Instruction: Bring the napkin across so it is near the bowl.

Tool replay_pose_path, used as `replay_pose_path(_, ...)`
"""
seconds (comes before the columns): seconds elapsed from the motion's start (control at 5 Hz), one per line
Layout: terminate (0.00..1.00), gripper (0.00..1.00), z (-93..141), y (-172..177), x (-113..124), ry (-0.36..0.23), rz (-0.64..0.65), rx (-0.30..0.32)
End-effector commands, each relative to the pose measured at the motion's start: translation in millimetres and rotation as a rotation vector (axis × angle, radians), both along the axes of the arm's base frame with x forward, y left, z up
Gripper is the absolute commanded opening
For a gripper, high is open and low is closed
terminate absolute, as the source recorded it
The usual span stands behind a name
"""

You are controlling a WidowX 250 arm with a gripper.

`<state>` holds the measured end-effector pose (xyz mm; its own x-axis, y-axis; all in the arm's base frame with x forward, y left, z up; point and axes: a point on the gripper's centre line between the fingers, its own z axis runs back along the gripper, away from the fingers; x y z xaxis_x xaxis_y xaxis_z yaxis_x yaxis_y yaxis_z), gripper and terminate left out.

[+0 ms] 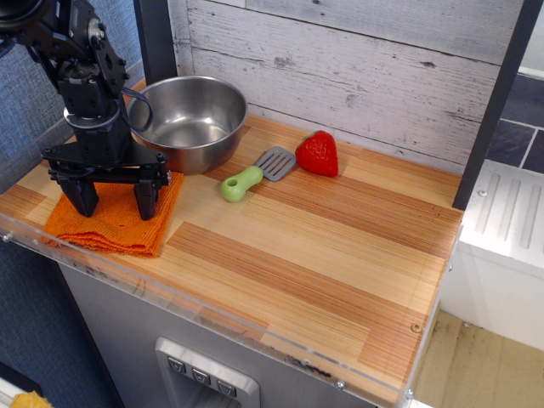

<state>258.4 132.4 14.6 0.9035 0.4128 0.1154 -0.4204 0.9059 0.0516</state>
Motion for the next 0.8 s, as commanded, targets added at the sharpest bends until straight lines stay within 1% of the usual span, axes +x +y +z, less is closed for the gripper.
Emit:
replay_pose_path(0.0, 0.0, 1.0, 50, -18, 5, -0.101, -0.006, -0.006)
replay_pose_path(0.4, 0.0, 1.0, 103, -24, 1, -0.177, 0.029, 0.006)
replay_pose_path(0.6, 0.0, 1.0, 113, -25, -3, -0.192, 0.038, 0.009)
